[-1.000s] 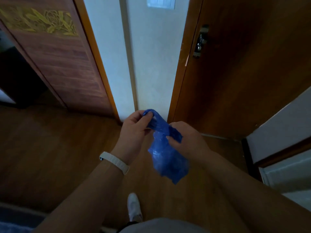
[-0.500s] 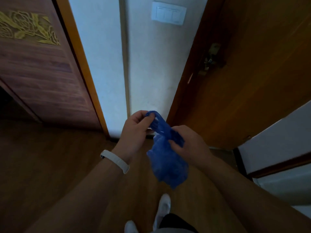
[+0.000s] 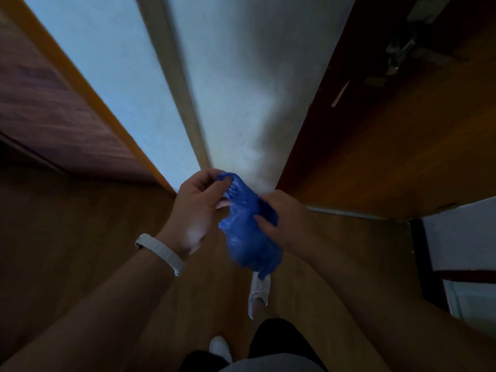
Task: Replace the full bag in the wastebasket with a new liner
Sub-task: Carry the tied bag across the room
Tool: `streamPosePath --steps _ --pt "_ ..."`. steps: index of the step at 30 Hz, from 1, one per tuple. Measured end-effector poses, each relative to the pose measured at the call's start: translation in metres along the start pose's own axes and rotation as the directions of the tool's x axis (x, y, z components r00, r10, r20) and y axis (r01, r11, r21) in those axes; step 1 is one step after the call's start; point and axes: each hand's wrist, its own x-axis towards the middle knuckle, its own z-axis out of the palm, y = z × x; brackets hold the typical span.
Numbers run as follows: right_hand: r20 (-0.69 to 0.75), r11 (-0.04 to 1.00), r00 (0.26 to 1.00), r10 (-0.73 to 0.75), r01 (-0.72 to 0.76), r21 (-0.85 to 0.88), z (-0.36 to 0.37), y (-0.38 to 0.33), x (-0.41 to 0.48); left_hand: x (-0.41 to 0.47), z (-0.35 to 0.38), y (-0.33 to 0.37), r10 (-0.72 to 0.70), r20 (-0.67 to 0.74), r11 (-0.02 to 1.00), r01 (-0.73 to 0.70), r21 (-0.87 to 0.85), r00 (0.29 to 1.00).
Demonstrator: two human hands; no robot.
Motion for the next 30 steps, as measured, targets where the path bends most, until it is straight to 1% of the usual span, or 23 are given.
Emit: streamPosePath --steps 3,5,10,13,21,25,30 --pt "0.042 1.0 0.999 0.005 -0.004 -0.014 0.005 0.04 0.036 0.049 0.015 -0.013 -0.056 0.001 0.998 0.056 0.031 0.998" --pt "0.068 0.999 0.998 -0.008 0.011 -0.043 0.01 0.061 0.056 0.078 0.021 -0.024 -0.085 -0.025 0.996 0.086 0.036 0.996" --pt "0.047 1.0 0.999 0.008 -0.007 -0.023 0.032 0.105 0.095 0.131 0.026 -0.054 -0.137 -0.059 0.99 0.138 0.006 0.989" --pt "0.067 1.0 0.998 0.015 -0.015 -0.008 0.056 0.133 0.117 0.163 0.023 -0.082 -0.177 -0.085 0.984 0.174 -0.034 0.981" --pt "0.088 1.0 0.996 0.011 -0.01 -0.013 0.163 0.208 0.165 0.243 -0.015 -0.189 -0.251 -0.056 0.967 0.247 -0.065 0.966" --pt "0.11 1.0 0.994 0.024 -0.023 -0.008 0.227 0.254 0.177 0.274 -0.043 -0.262 -0.303 -0.046 0.951 0.299 -0.078 0.952" --pt "0.124 0.999 0.992 0.024 -0.019 -0.043 0.304 0.312 0.187 0.311 -0.07 -0.357 -0.36 -0.013 0.929 0.357 -0.1 0.933"
